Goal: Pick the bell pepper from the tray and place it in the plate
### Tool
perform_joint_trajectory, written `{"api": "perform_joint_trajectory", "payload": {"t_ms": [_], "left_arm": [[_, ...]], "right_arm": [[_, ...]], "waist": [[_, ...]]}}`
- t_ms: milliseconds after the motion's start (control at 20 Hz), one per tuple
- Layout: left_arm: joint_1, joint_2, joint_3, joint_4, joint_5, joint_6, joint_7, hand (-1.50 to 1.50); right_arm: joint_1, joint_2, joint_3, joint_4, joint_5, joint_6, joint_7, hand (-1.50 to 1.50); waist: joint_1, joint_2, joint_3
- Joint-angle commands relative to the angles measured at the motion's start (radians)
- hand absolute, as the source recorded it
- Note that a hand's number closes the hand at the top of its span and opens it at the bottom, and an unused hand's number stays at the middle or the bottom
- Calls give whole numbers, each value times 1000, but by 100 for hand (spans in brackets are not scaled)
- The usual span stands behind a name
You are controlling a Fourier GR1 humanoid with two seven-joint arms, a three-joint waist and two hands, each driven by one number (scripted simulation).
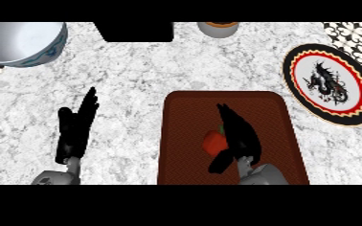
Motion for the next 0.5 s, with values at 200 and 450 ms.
{"api": "perform_joint_trajectory", "payload": {"t_ms": [200,450], "left_arm": [[-15,-18,53,-12,-28,-30,13,0],[56,-33,22,-106,-54,-51,44,0]], "right_arm": [[-21,-6,-7,35,55,35,-59,150],[-70,-10,-44,63,102,12,-93,150]], "waist": [[-1,0,0],[1,-1,0]]}}
